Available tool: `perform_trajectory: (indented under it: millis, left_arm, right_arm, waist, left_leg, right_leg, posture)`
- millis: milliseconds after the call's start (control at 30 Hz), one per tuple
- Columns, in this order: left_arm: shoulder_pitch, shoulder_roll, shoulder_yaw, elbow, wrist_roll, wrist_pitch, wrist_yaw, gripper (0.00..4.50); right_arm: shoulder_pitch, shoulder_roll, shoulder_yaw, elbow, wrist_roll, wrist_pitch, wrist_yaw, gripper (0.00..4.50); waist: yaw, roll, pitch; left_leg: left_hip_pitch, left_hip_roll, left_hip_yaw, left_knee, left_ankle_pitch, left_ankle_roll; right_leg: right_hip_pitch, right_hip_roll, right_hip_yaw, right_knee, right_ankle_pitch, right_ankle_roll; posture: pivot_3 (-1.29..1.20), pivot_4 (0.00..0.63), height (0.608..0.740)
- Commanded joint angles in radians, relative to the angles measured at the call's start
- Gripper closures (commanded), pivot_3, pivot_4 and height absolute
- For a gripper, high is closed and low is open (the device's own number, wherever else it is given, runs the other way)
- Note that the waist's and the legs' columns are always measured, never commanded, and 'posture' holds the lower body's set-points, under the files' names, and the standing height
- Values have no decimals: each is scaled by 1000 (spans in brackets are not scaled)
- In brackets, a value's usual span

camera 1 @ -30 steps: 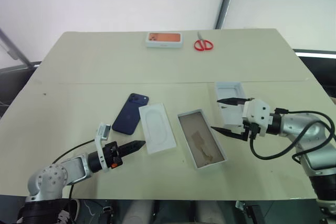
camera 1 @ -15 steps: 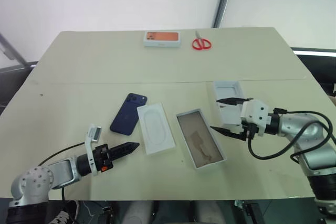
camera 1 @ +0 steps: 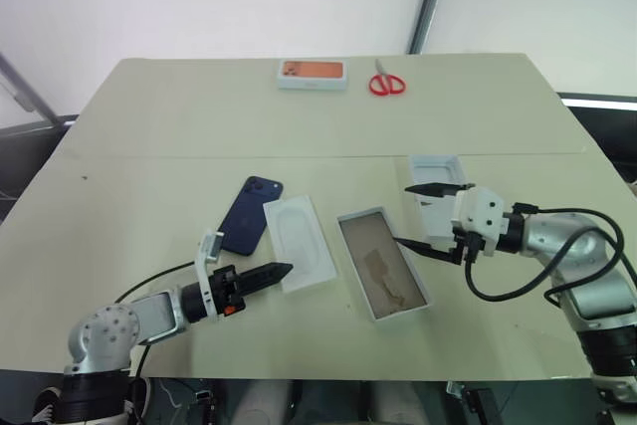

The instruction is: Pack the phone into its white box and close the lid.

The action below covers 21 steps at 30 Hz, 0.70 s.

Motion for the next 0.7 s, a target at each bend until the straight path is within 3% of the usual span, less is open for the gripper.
perform_trajectory:
  millis: [33, 67, 167, 367, 700]
  left_arm:
    - [25, 9, -57, 3, 39, 34, 20, 653]
    - [25, 9, -56, 4, 36, 33, 21, 653]
    - [24, 12, -53, 17, 42, 30, 26, 1475]
    - [21, 8, -40, 18, 28, 56, 49, 4475]
    - [6, 11, -6, -11, 15, 71, 99, 4475]
  right_arm:
    - [-4, 1, -20, -28, 5, -15, -10, 0]
    - [-4, 1, -20, -29, 5, -16, -11, 0]
    - [-5, 2, -19, -31, 5, -16, -14, 0]
    - [-14, 3, -16, -30, 5, -14, -15, 0]
    - [-17, 5, -15, -29, 4, -14, -17, 0]
  waist:
    - [-1, 0, 0]
    - [-1, 0, 0]
    - [-2, 0, 0]
    - [1, 2, -1]
    - [-1, 2, -1]
  left_leg:
    - [0, 0, 0, 0, 0, 0]
    - [0, 0, 0, 0, 0, 0]
    - [0, 0, 0, 0, 0, 0]
    - [1, 0, 0, -1, 0, 0]
    - [6, 1, 0, -2, 0, 0]
  right_leg:
    - [0, 0, 0, 0, 0, 0]
    - [0, 0, 0, 0, 0, 0]
    - [0, 0, 0, 0, 0, 0]
    - [1, 0, 0, 0, 0, 0]
    - [4, 0, 0, -1, -1, -1]
  posture:
    - [0, 150, 740]
    - [0, 150, 740]
    - [0, 150, 740]
    - [0, 150, 740]
    - [0, 150, 740]
